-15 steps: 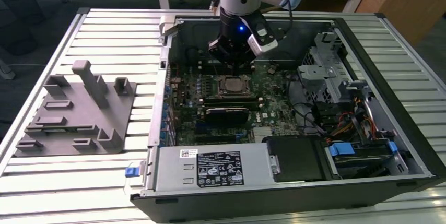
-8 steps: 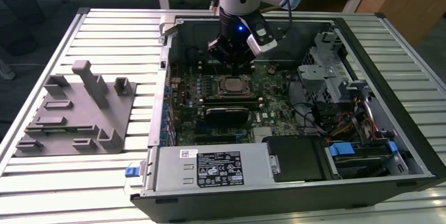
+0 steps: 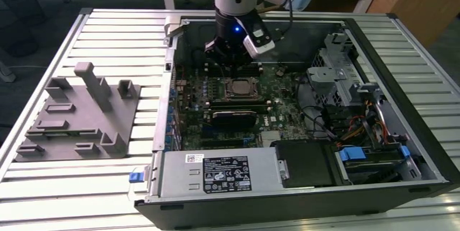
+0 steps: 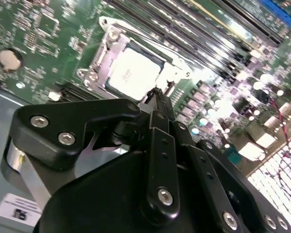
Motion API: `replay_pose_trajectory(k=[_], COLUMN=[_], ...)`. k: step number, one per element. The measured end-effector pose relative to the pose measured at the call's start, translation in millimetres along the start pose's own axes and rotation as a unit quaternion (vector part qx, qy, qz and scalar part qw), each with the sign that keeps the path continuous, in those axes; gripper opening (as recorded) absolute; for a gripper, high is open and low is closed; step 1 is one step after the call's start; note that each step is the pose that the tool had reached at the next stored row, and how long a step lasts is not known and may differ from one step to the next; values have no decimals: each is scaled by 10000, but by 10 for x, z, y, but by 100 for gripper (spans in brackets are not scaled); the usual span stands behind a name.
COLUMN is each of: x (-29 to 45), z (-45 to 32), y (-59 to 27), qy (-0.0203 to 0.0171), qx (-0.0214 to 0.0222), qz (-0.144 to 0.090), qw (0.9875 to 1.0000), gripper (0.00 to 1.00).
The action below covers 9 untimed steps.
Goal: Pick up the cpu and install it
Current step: 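Install the first cpu locking lever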
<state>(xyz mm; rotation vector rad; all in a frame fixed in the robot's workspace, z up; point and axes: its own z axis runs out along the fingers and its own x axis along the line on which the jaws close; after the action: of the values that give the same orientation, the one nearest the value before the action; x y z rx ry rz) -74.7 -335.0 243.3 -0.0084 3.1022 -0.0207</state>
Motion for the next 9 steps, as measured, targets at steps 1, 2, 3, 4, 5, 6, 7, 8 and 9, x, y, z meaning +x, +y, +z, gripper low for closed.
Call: replay_pose_trajectory(k=[1, 2, 3, 4, 5, 6, 7, 8, 9], x=[27, 53, 79, 104, 130, 154, 174, 193, 212], z=[-1, -2, -3, -4, -5, -6, -6, -7, -8], y=[0, 0, 0, 1, 1, 1, 1, 1, 1], qy=[-1, -2, -3, -4, -6, -7, -7, -7, -8], qx=[0, 0, 0, 0, 0, -1, -2, -3, -3], qz=[0, 0, 0, 0, 0, 0, 0, 0, 0], qw=[10000, 10000, 10000, 10000, 10000, 10000, 10000, 10000, 10000], gripper=[11, 11, 11, 11, 11, 11, 11, 11, 11])
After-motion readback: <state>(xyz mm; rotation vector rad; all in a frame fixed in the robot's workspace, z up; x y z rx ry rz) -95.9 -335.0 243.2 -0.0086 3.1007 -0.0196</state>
